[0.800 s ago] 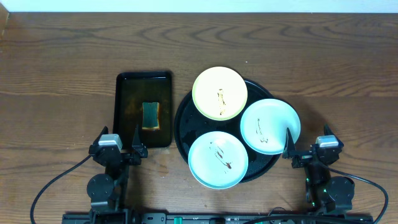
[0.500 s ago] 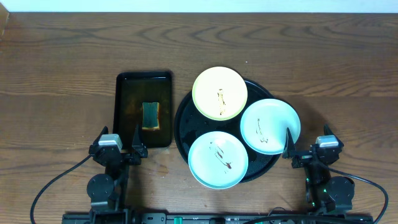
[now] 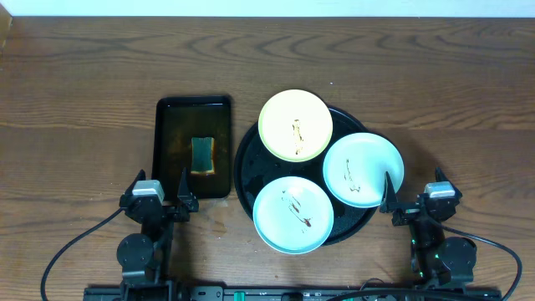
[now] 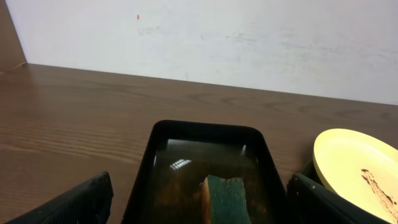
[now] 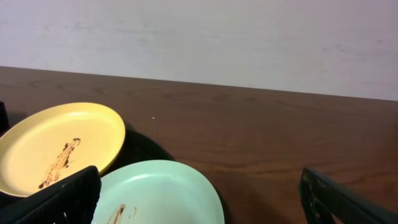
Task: Clean dirty plates on tray and stack at the side
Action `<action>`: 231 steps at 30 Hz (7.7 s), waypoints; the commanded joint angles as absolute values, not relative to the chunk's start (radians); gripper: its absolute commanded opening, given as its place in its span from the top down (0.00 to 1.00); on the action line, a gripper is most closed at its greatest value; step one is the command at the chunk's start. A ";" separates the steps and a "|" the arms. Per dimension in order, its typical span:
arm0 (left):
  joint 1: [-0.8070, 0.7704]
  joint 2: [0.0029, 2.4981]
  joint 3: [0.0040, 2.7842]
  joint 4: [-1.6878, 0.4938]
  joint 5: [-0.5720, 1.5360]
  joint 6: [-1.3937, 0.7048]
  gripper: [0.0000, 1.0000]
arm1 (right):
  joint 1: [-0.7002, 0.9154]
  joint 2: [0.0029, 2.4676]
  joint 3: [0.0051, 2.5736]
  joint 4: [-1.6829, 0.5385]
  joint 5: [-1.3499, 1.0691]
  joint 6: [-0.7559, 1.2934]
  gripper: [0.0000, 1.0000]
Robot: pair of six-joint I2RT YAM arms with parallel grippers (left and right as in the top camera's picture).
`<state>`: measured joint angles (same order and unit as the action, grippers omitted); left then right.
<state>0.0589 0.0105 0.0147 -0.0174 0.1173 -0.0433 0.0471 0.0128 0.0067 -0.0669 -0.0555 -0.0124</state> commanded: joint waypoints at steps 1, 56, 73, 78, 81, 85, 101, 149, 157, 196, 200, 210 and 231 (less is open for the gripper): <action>0.064 0.004 0.004 -0.059 0.146 -0.023 0.10 | 0.041 0.012 0.006 -0.071 -0.060 -0.023 0.01; 0.064 0.336 0.299 -0.271 0.146 -0.113 0.10 | 0.040 0.228 0.180 -0.181 0.003 0.122 0.01; 0.064 0.955 0.918 -0.866 0.146 -0.110 0.10 | 0.041 1.015 0.831 -0.666 -0.087 0.160 0.01; 0.064 0.985 0.919 -0.780 0.176 -0.147 0.10 | 0.040 1.019 0.831 -0.647 -0.087 0.160 0.01; 0.064 1.032 0.960 -0.732 0.172 -0.158 0.12 | 0.041 1.019 0.831 -0.643 -0.087 0.161 0.01; 0.046 1.153 1.050 -0.719 0.164 -0.124 0.17 | 0.041 1.019 0.831 -0.644 -0.087 0.160 0.01; -0.118 1.682 1.100 -0.660 0.059 -0.136 0.25 | 0.041 1.019 0.831 -0.646 -0.086 0.160 0.01; -0.143 1.795 1.049 -0.599 -0.010 -0.203 0.91 | 0.041 1.019 0.831 -0.648 -0.087 0.160 0.01; -0.143 1.810 1.031 -0.580 -0.012 -0.211 0.92 | 0.041 1.019 0.831 -0.656 -0.087 0.160 0.01; -0.141 1.320 1.067 -0.554 -0.076 -0.223 0.93 | 0.038 1.071 0.821 -0.713 0.070 0.189 0.01; -0.141 1.303 1.067 -0.556 -0.076 -0.223 0.92 | 0.013 1.153 0.820 -0.702 0.009 0.201 0.06; -0.141 1.306 1.064 -0.567 -0.076 -0.223 0.93 | -0.113 1.372 0.820 -0.606 -0.142 0.123 0.25; -0.141 1.306 1.060 -0.589 -0.076 -0.223 0.93 | -0.119 1.551 0.815 -0.576 -0.232 0.073 0.87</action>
<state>-0.1413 1.3163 1.0496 -0.5884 -0.0593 -0.2134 -0.1078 1.5448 0.8108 -0.5785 -0.2451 0.0830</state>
